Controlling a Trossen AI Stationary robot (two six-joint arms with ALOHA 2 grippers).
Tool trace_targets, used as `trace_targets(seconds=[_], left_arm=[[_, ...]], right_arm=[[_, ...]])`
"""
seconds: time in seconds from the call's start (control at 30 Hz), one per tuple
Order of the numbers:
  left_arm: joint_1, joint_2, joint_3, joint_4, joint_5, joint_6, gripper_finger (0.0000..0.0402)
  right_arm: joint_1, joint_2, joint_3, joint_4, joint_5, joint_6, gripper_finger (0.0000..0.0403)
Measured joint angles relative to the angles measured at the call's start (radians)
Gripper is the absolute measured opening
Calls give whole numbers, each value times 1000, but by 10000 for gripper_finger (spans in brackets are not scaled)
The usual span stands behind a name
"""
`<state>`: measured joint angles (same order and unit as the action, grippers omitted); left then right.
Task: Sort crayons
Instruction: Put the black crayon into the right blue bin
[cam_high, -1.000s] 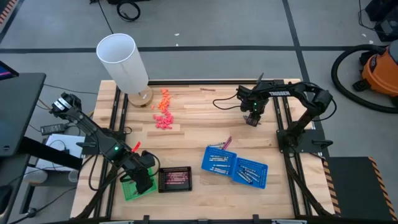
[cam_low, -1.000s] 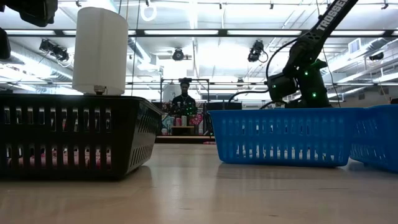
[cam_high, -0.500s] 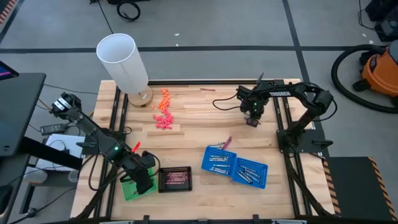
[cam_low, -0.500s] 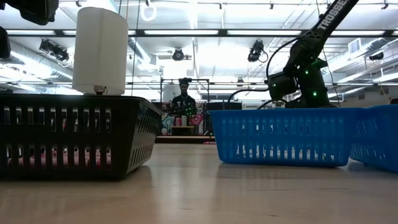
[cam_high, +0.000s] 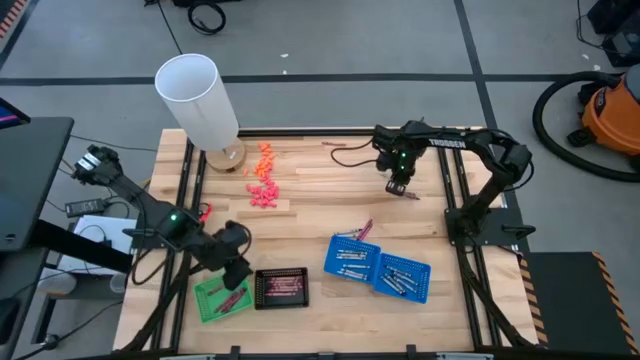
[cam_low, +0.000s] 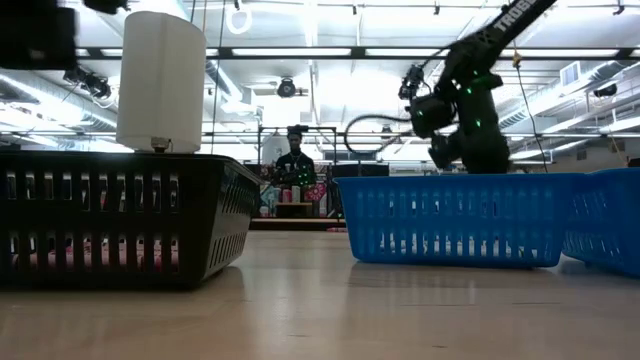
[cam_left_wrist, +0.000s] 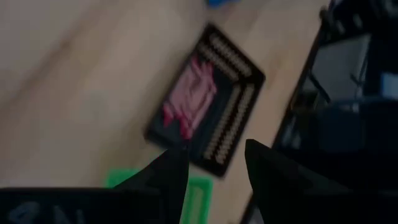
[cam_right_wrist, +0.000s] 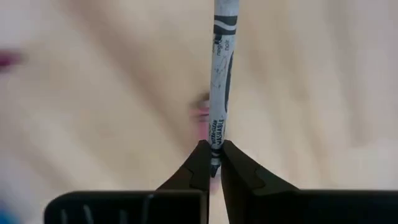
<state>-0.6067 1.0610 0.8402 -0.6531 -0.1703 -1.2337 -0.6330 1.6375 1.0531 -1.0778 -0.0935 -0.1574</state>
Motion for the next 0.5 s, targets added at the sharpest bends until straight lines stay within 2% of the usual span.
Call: trace_targets(seconds=[0.1, 0.3, 0.5], left_arm=[[28, -7, 0, -1, -47, 50, 166], [85, -7, 0, -1, -55, 77, 166], [112, -7, 0, -1, -58, 104, 166]], right_arm=[[48, -1, 36, -10, -128, 0, 28], [185, -2, 46, -25, -339, 60, 28], [345, -21, 46, -25, -384, 164, 29]])
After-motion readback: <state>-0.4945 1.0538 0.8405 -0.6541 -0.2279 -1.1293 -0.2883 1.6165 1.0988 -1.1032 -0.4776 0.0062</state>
